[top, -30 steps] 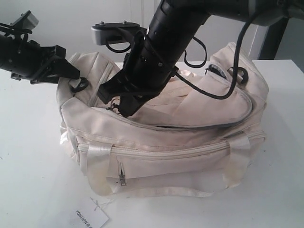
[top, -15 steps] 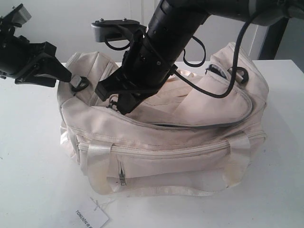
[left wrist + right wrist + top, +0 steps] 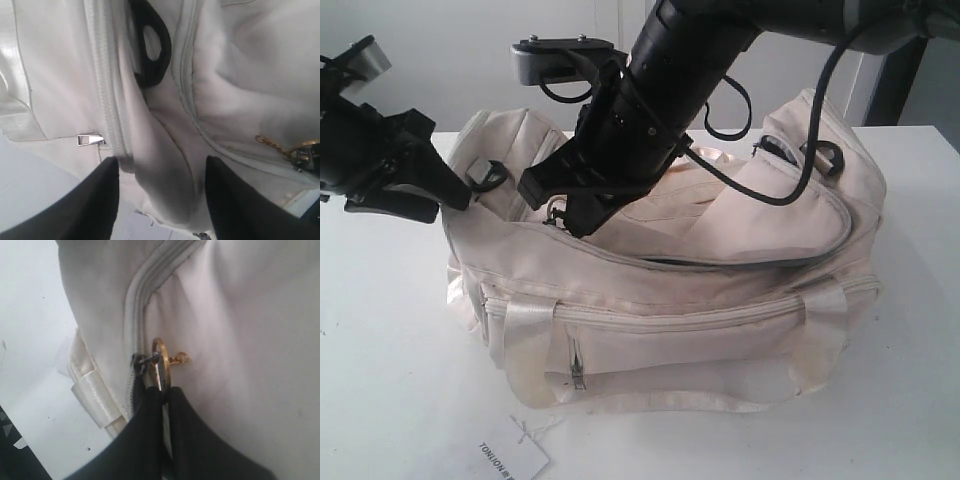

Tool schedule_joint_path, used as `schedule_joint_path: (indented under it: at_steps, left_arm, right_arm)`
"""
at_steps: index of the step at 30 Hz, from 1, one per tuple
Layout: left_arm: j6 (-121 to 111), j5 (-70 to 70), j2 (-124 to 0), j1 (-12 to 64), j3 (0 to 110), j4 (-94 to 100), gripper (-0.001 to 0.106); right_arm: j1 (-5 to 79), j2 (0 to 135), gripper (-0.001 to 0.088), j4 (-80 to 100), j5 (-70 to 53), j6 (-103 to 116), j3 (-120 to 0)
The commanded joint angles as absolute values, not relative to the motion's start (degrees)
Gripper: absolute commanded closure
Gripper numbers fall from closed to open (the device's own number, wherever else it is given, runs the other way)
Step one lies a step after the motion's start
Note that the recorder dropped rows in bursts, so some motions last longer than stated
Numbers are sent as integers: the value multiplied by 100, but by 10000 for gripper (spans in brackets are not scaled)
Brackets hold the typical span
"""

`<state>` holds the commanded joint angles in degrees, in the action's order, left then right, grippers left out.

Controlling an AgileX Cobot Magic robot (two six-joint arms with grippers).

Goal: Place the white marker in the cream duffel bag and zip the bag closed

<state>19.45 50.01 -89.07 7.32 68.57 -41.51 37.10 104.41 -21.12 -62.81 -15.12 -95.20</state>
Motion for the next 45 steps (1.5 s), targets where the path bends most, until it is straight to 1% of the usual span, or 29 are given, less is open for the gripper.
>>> schedule_joint_path:
  at_steps: [3, 5, 7, 10, 11, 12, 20, 32, 45]
  left_arm:
    - [1945, 4847, -8941, 972, 6856, -4128, 490]
    - [1945, 4789, -8941, 1000, 6856, -4103, 548]
    - [1945, 4789, -8941, 1000, 6856, -4090, 695]
    - [2005, 4800, -8941, 1000, 6856, -3917, 962]
    - [2060, 4811, -8941, 1000, 6856, -3878, 1030]
    - [2126, 4827, -8941, 1000, 6856, -3848, 1051]
    - [2138, 4836, -8941, 1000, 6856, -3483, 1053]
    - [2126, 4916, -8941, 1000, 6856, -2786, 1053]
    - [2126, 4959, -8941, 1000, 6856, -2782, 1053]
  right_arm:
    - [3710, 10441, 868, -2112, -6281, -1512, -9520]
    - [3710, 10441, 868, -2112, -6281, -1512, -9520]
    - [3710, 10441, 868, -2112, -6270, -1512, -9520]
    - [3710, 10441, 868, -2112, -6270, -1512, -9520]
    - [3710, 10441, 868, -2112, -6270, -1512, -9520]
    - [3710, 10441, 868, -2112, -6282, -1512, -9520]
    - [3710, 10441, 868, -2090, -6661, -1512, -9520]
    - [3710, 10321, 868, -1635, -6678, -1512, -9249]
    - [3710, 9788, 868, -1005, -6996, -1475, -9249]
